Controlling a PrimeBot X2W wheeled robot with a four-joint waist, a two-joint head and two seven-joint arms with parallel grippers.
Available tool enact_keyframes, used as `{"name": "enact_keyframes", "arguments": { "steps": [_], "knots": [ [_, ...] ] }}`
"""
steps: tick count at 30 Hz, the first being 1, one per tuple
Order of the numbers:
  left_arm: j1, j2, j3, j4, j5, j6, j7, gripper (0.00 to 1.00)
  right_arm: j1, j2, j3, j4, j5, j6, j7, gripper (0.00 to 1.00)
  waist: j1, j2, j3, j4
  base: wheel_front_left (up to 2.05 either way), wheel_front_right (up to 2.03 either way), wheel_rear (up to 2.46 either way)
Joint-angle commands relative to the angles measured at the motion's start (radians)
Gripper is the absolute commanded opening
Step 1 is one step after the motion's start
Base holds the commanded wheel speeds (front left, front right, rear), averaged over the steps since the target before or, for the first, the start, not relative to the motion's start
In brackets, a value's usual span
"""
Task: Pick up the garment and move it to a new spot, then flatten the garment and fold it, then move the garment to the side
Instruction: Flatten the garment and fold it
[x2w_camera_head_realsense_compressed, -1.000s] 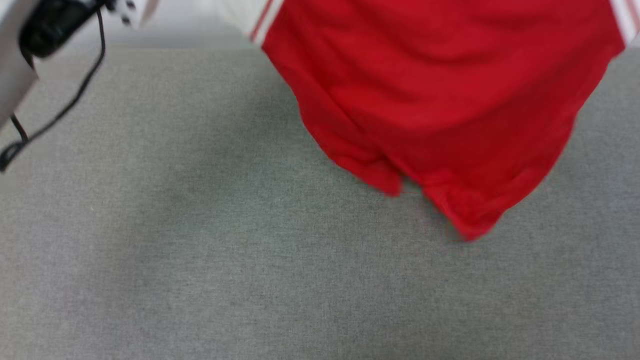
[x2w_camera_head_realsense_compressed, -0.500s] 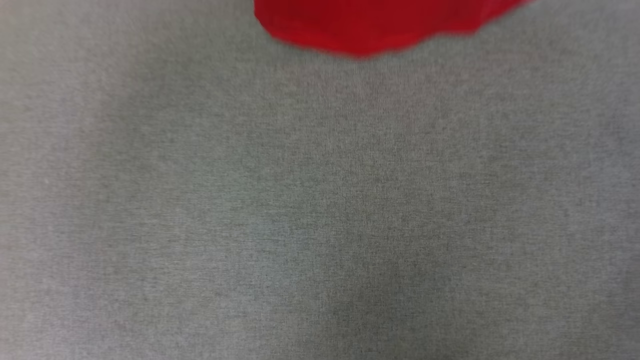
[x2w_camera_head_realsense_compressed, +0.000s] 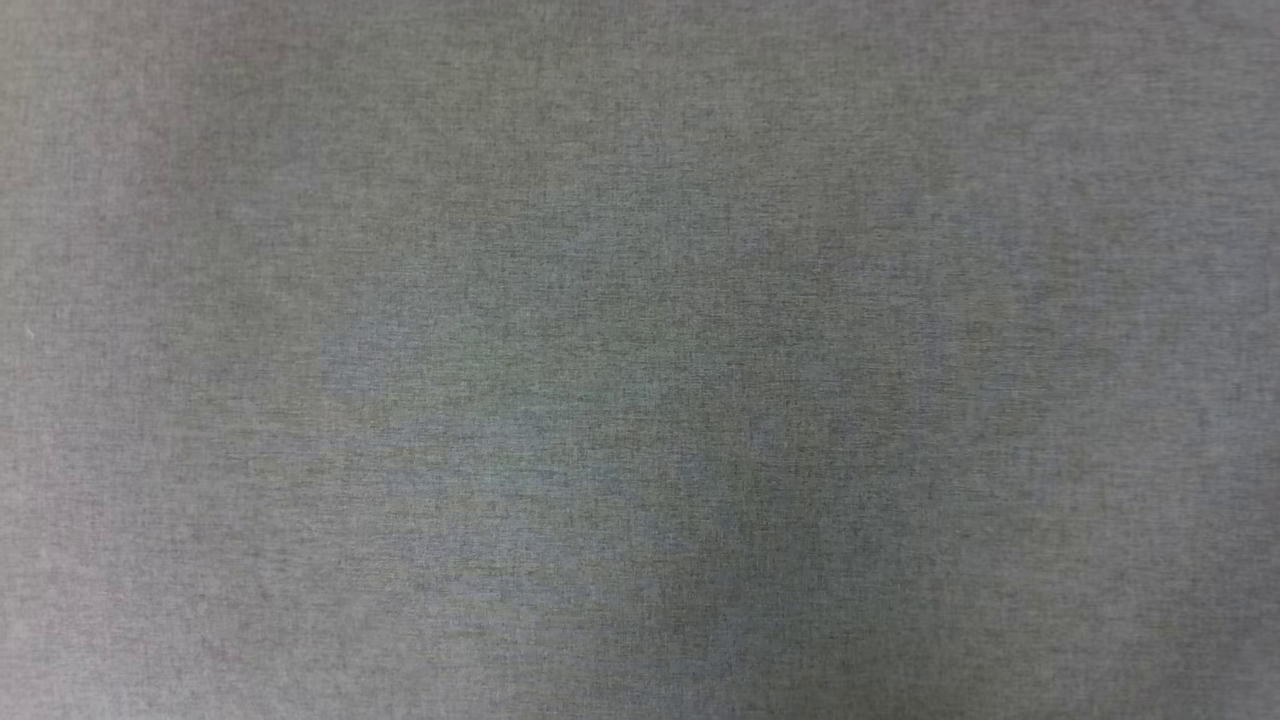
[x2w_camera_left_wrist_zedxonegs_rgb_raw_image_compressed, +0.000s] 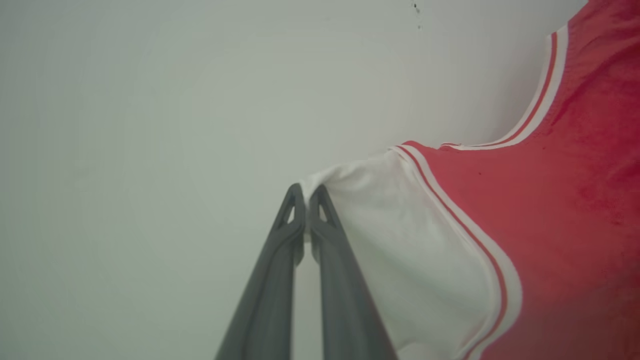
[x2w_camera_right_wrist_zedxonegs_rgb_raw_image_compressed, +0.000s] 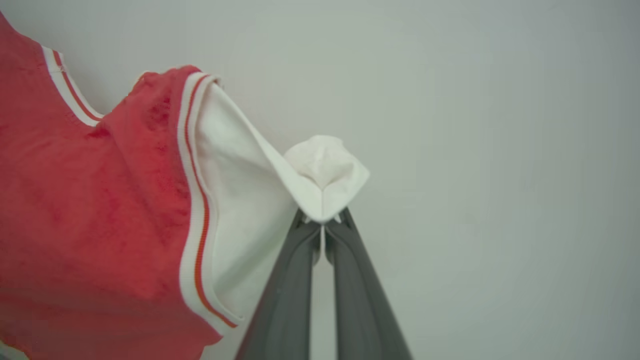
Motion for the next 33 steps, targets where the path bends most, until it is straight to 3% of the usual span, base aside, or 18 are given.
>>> {"name": "enact_keyframes", "arguments": {
  "steps": [1, 9, 17, 22, 33],
  "knots": [
    [0.015, -0.006, -0.002, 0.010, -0.003, -0.001, -0.012, 0.00, 0.004, 0.006, 0.011, 0.014, 0.005, -0.001, -0.011, 0.00, -0.0001, 0.0000, 0.004, 0.002, 0.00, 0.00, 0.00],
    [0.130, -0.008, -0.014, 0.088, -0.038, -0.034, -0.087, 0.00, 0.113, 0.032, 0.087, 0.118, 0.066, -0.001, -0.121, 0.00, -0.0001, 0.0000, -0.011, -0.001, 0.00, 0.00, 0.00],
    [0.400, 0.013, -0.006, 0.075, -0.102, -0.047, -0.153, 0.00, 0.347, 0.059, 0.149, 0.155, 0.193, -0.001, -0.223, 0.00, -0.0001, 0.0000, -0.095, -0.003, 0.00, 0.00, 0.00],
    [0.623, 0.039, 0.014, -0.006, -0.126, -0.016, -0.164, 0.00, 0.548, 0.046, 0.193, 0.132, 0.247, -0.001, -0.271, 0.00, -0.0001, 0.0000, -0.157, -0.004, 0.00, 0.00, 0.00],
    [1.242, 0.155, 0.126, -0.313, -0.152, 0.122, -0.164, 0.00, 1.019, -0.030, 0.228, 0.006, 0.303, -0.001, -0.302, 0.00, -0.0001, 0.0000, -0.318, -0.013, 0.00, 0.00, 0.00]
  ]
}}
